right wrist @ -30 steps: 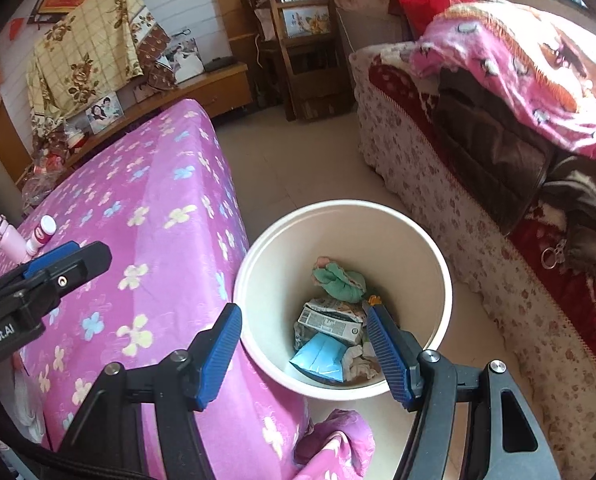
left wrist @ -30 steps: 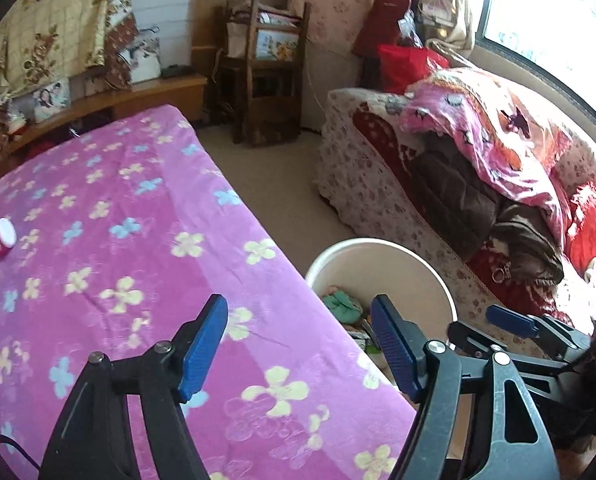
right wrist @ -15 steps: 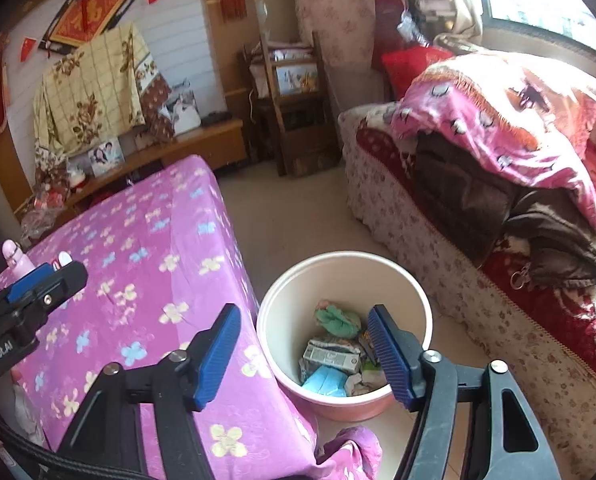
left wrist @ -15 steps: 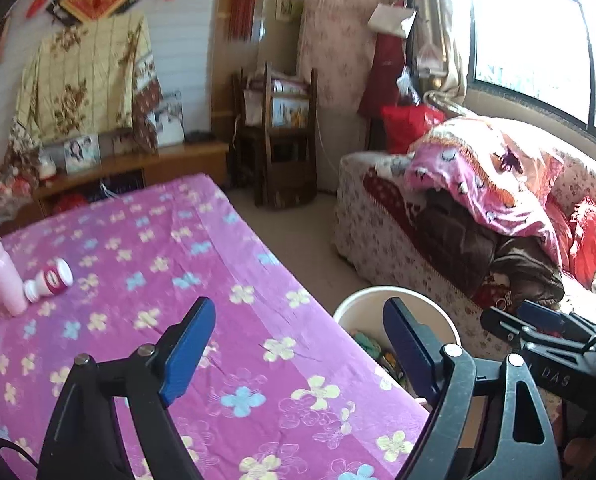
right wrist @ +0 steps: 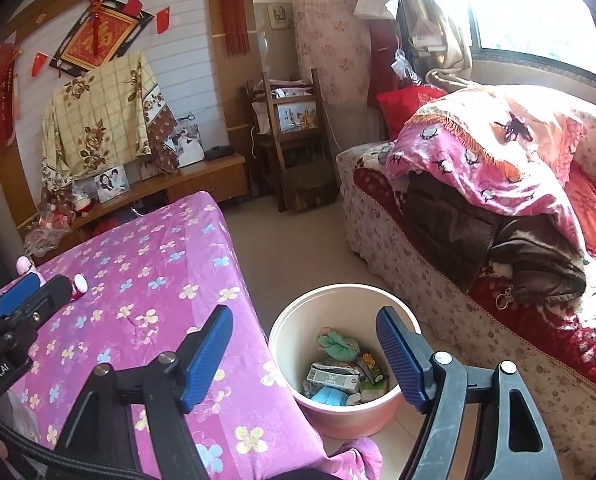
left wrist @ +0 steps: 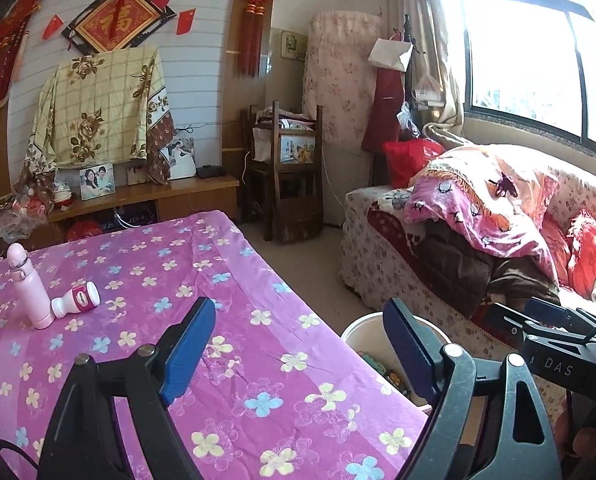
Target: Collect trash
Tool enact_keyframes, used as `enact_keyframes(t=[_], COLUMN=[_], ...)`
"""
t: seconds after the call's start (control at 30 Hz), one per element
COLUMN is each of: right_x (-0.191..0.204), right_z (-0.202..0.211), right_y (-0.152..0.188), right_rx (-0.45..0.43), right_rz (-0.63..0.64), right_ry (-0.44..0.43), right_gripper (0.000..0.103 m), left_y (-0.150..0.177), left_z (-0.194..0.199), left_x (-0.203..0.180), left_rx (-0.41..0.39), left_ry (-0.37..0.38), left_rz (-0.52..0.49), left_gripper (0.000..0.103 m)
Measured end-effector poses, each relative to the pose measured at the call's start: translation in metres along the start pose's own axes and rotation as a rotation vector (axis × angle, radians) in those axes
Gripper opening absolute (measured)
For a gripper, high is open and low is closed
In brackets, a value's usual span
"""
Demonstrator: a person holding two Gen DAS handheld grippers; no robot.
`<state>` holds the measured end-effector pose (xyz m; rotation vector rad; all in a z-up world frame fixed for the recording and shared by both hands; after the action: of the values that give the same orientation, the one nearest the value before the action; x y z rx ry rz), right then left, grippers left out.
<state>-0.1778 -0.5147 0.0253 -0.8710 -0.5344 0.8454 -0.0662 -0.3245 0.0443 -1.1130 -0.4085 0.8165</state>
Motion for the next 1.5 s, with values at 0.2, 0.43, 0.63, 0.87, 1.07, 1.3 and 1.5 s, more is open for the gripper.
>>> enact_keyframes(t=[0.2, 0.43, 0.63, 0.87, 1.07, 1.3, 1.5], right_x=[0.007, 0.007, 0.007, 0.006, 0.007, 0.008, 0.009], right_z=[0.015, 0.021, 0.022, 0.022, 0.020, 0.020, 0.020], right_y=[-0.004, -0.006, -0.007, -0.006, -0.004, -0.004, -0.004], right_rx=[-0.041, -0.054, -0.056, -0.055, -0.048, -0.048, -0.047], right_rz=[0.025, 0.027, 0.022, 0.019, 0.022, 0.020, 0.020], right_ry=[0.017, 0.020, 0.016, 0.010, 0.009, 0.009, 0.009], right_gripper=[0.077, 0.077, 0.078, 0.078, 0.078, 0.078, 0.077], left_y=[0.001, 0.004, 0.006, 0.007, 0.007, 0.006, 0.007], left_z=[0.007, 0.011, 0.010, 0.010, 0.010, 0.009, 0.008], left_x=[0.002, 0.003, 0.004, 0.004, 0.004, 0.005, 0.005], left_rx=[-0.019, -0.029, -0.022, -0.023, -0.022, -0.014, -0.009], left_ry=[-0.010, -0.025, -0.035, -0.037, -0.038, -0.045, -0.042], left_rz=[0.003, 0.003, -0.009, -0.012, -0.013, -0.014, -0.017], left_gripper=[0.086, 0.086, 0.086, 0.086, 0.086, 0.086, 0.086])
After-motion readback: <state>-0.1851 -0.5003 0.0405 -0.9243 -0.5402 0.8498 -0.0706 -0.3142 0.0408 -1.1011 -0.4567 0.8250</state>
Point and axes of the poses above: each gripper's, at about its wrist camera, not at the fingertips, and z roughly against the way its jaws point, x to its left, y to its underside, the point moved 5 cm from there along -z, roughly the way its jaws point, and after that the axes turned 2 degrees about z, right-handed, at the moved point
